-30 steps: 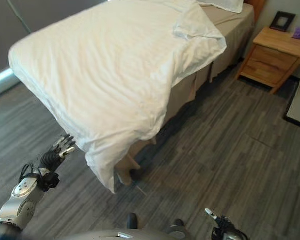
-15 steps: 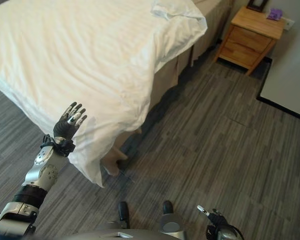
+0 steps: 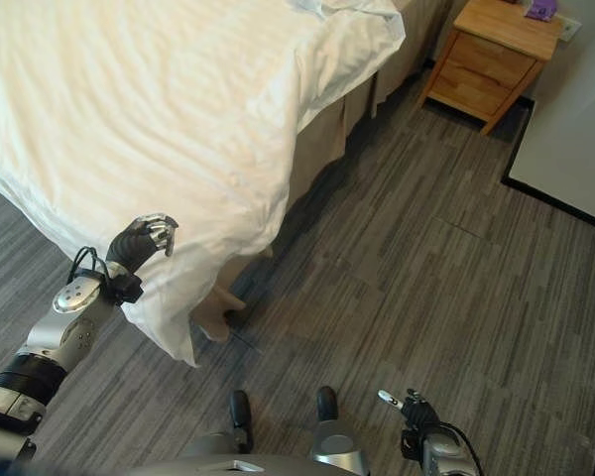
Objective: Making the bed.
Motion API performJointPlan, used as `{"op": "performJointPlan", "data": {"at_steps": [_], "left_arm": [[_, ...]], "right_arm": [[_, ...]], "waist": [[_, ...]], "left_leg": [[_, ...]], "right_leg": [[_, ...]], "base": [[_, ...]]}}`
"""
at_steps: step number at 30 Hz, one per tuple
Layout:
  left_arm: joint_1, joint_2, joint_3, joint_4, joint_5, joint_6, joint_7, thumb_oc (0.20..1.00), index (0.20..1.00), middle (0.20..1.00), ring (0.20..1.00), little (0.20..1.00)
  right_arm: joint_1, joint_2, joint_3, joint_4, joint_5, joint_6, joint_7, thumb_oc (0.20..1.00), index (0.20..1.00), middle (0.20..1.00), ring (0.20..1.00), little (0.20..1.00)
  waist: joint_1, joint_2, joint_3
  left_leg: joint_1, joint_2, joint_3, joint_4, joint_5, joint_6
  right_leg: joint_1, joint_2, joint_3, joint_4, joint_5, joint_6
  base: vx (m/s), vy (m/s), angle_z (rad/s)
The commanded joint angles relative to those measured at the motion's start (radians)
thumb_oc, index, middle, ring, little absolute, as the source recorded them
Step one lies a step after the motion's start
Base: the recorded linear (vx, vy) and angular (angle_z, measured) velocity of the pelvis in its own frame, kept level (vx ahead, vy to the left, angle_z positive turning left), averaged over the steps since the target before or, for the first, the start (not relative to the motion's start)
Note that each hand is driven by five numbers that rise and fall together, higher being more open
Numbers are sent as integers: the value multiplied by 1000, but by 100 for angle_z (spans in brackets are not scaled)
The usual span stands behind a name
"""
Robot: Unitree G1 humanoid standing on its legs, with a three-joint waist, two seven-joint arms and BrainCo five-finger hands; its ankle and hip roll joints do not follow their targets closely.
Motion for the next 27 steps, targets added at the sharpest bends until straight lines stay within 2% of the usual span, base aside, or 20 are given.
{"op": "performJointPlan", "data": {"at_steps": [1, 3, 8, 13, 17, 19, 20, 24, 27], "left_arm": [[-6, 83, 33, -23, -15, -10, -43, 200, 200, 200, 200, 200], [-12, 146, -3, 28, 26, 0, -61, 200, 200, 200, 200, 200], [-50, 196, -61, 112, 80, 12, -74, 200, 200, 200, 200, 200], [-98, 160, -83, 194, 73, 18, -67, 200, 200, 200, 200, 200], [-238, 37, -133, 312, 120, -3, -29, 200, 200, 200, 200, 200], [-254, 25, -137, 306, 121, -5, -24, 200, 200, 200, 200, 200], [-316, -4, -162, 321, 137, -13, -7, 200, 200, 200, 200, 200], [-382, 13, -185, 324, 181, -29, 28, 200, 200, 200, 200, 200], [-382, 49, -158, 359, 210, -32, 40, 200, 200, 200, 200, 200]], "right_arm": [[12, -21, 26, -24, -42, -21, 18, 1000, 1000, 1000, 1000, 1000], [4, -35, 32, -24, -38, -22, 25, 1000, 1000, 1000, 1000, 1000], [-7, -45, 55, -58, -26, -27, 34, 1000, 1000, 1000, 1000, 1000], [-17, -45, 81, -93, -7, -29, 34, 1000, 1000, 1000, 1000, 1000], [-58, -47, 119, -143, 3, -36, 20, 1000, 1000, 1000, 1000, 1000], [-60, -48, 120, -152, 4, -38, 18, 1000, 1000, 1000, 1000, 1000], [-79, -49, 129, -149, 8, -39, 11, 1000, 1000, 1000, 1000, 1000], [-84, -60, 129, -192, 18, -44, 4, 1000, 1000, 1000, 1000, 1000], [-84, -73, 117, -212, 25, -49, 2, 1000, 1000, 1000, 1000, 1000]], "waist": [[31, -60, -12], [33, -62, 10], [35, -68, 51], [28, -78, 72], [9, -91, 92], [6, -92, 94], [-3, -94, 102], [-15, -96, 124], [-20, -97, 141]], "left_leg": [[-28, -11, -72, 4, -2, -46], [-39, -11, -76, 4, 4, -45], [-64, -10, -75, 4, 15, -46], [-87, -6, -66, 4, 22, -47], [-111, -2, -50, 4, 23, -49], [-114, -1, -48, 4, 24, -49], [-123, 0, -40, 4, 25, -51], [-140, 3, -30, 4, 29, -53], [-159, 7, -20, 4, 32, -56]], "right_leg": [[-69, -35, -26, 30, 38, 50], [-83, -35, -27, 36, 40, 51], [-115, -33, -25, 49, 49, 54], [-145, -30, -16, 50, 59, 55], [-181, -25, 5, 50, 67, 55], [-186, -25, 8, 50, 69, 55], [-197, -22, 13, 47, 72, 55], [-220, -20, 17, 47, 79, 58], [-241, -16, 25, 44, 91, 60]], "base": [[-36, 12, 0], [-65, 14, 0], [-66, 14, 1], [-23, 17, -4], [-26, 30, -13], [-1, 8, -12], [6, 3, -19], [10, -3, -14], [10, -5, -6]]}}
